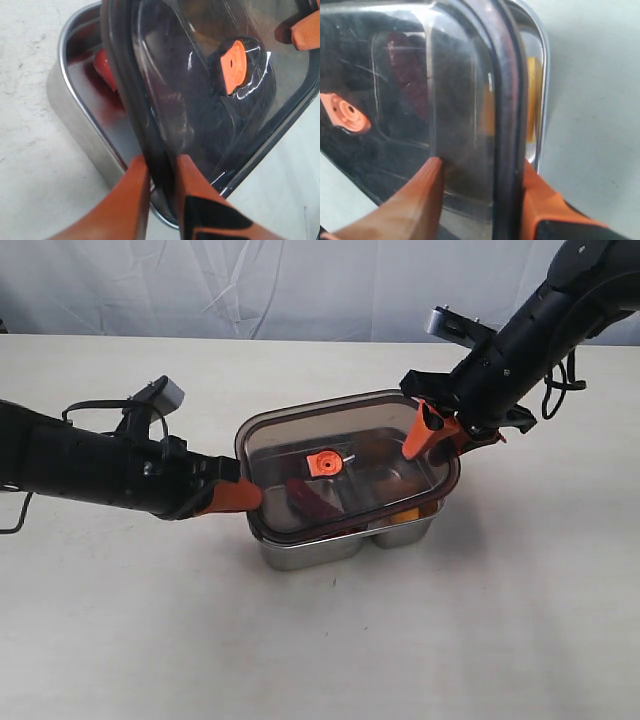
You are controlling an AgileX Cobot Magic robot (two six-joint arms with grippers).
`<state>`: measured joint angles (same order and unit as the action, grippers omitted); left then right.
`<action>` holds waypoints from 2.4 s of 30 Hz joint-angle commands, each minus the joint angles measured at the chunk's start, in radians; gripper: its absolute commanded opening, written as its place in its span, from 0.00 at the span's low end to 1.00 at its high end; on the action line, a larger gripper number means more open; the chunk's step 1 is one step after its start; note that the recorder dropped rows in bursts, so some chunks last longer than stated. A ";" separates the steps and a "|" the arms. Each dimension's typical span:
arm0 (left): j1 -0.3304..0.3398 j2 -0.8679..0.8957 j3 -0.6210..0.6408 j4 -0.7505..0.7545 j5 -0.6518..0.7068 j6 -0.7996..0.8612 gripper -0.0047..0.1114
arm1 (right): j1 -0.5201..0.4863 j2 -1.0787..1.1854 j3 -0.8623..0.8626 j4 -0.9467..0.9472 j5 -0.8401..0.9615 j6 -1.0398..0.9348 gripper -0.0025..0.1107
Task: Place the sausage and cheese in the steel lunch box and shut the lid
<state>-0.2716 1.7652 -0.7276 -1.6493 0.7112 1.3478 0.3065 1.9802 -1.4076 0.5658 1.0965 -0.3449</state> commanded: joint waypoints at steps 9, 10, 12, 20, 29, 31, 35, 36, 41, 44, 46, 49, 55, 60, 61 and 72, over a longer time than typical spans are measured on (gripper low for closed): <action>-0.011 -0.014 -0.011 0.008 0.011 0.020 0.04 | 0.003 0.014 -0.002 -0.136 -0.082 0.034 0.23; -0.011 -0.014 -0.011 0.008 0.009 0.020 0.04 | 0.003 0.016 -0.002 -0.136 -0.085 0.034 0.31; -0.011 -0.014 -0.011 0.013 0.007 0.020 0.04 | 0.008 0.019 -0.002 -0.126 -0.085 0.034 0.44; -0.011 -0.014 -0.011 0.041 -0.004 0.020 0.04 | 0.008 0.019 -0.002 -0.135 -0.085 0.034 0.51; -0.011 -0.014 -0.011 0.044 -0.006 0.020 0.04 | 0.008 0.019 -0.002 -0.129 -0.091 0.030 0.51; -0.011 -0.014 -0.011 0.046 -0.006 0.018 0.04 | 0.008 0.019 -0.002 -0.131 -0.105 0.028 0.51; -0.011 -0.014 -0.011 0.049 -0.008 0.016 0.04 | 0.008 0.019 -0.002 -0.131 -0.136 0.023 0.51; -0.011 -0.014 -0.011 0.049 -0.008 0.016 0.04 | 0.008 0.019 -0.002 -0.131 -0.138 0.021 0.51; -0.011 -0.014 -0.011 0.060 -0.008 -0.008 0.04 | 0.008 0.019 -0.002 -0.127 -0.121 0.001 0.51; -0.011 -0.014 -0.011 0.085 -0.005 -0.024 0.04 | 0.008 0.014 -0.002 -0.127 -0.103 -0.003 0.51; -0.011 -0.014 -0.011 0.108 0.004 -0.041 0.04 | 0.008 0.003 -0.002 -0.125 -0.106 -0.026 0.51; -0.011 -0.014 -0.011 0.121 0.015 -0.055 0.04 | 0.008 -0.019 -0.002 -0.110 -0.143 -0.072 0.51; -0.011 -0.014 -0.011 0.121 0.038 -0.055 0.04 | 0.008 -0.019 -0.002 0.036 -0.201 -0.254 0.51; -0.011 -0.014 -0.011 0.123 0.040 -0.055 0.04 | 0.008 0.008 -0.002 0.064 -0.234 -0.269 0.51; -0.011 -0.014 -0.011 0.123 0.040 -0.055 0.04 | 0.008 0.010 -0.002 0.064 -0.234 -0.269 0.51; -0.011 -0.014 -0.011 0.121 0.040 -0.055 0.04 | 0.008 0.014 -0.002 0.101 -0.196 -0.315 0.08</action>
<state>-0.2716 1.7553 -0.7371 -1.5353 0.7490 1.2893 0.3140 1.9964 -1.4076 0.6544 0.8713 -0.6512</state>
